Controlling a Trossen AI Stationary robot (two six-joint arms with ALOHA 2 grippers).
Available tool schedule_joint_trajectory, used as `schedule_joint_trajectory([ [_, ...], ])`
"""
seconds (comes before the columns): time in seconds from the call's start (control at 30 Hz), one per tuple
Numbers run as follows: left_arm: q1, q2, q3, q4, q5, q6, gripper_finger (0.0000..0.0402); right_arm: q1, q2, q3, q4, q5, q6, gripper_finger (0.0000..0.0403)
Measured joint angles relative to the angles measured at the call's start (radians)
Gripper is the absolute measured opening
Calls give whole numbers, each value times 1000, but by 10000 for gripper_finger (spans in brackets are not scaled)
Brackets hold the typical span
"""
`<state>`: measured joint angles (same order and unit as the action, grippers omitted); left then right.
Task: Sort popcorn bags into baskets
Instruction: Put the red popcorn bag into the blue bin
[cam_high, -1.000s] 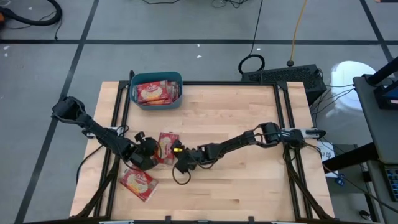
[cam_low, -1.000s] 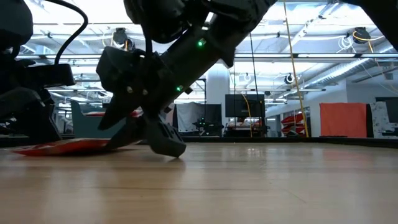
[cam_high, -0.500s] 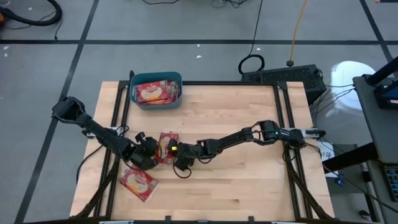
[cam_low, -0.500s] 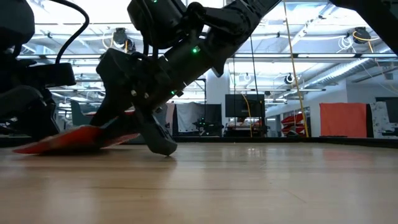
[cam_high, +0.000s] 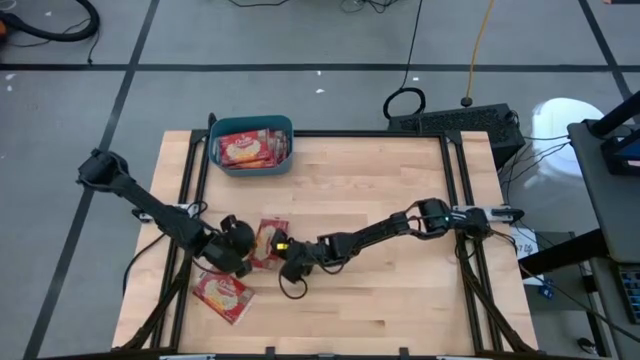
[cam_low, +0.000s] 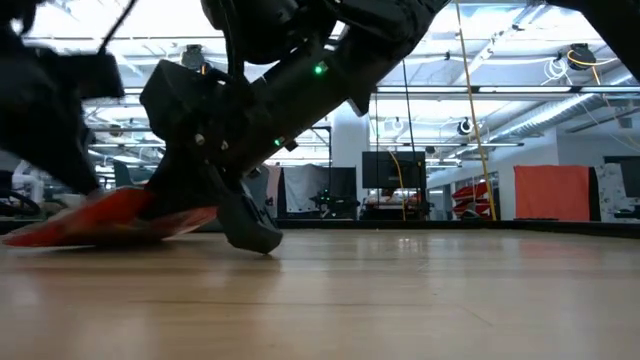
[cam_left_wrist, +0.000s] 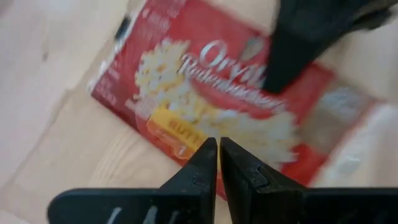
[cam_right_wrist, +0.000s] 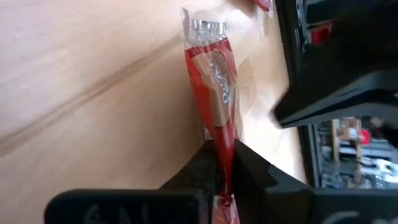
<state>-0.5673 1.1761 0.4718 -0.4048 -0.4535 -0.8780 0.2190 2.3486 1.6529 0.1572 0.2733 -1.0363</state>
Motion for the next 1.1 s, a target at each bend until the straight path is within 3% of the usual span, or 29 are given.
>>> schedule_joint_trajectory([
  [0.2,-40,-156,56,-5,-26,179,26,68,-32,-4,-49,6,-13,13],
  [0.4,-49,-223,59,189,-45,468,27,117,-97,-5,-108,-151,-145,14],
  [0.53,-12,-221,59,218,36,530,38,144,-117,-4,-122,-105,-225,15],
  [0.67,23,-203,47,220,115,550,87,162,-132,-4,-121,-63,-321,15],
  [0.93,113,-181,43,242,207,589,223,196,-154,-3,-102,-11,-481,15],
  [1.1,210,-181,43,261,371,618,289,200,-156,-3,-62,-8,-545,15],
])
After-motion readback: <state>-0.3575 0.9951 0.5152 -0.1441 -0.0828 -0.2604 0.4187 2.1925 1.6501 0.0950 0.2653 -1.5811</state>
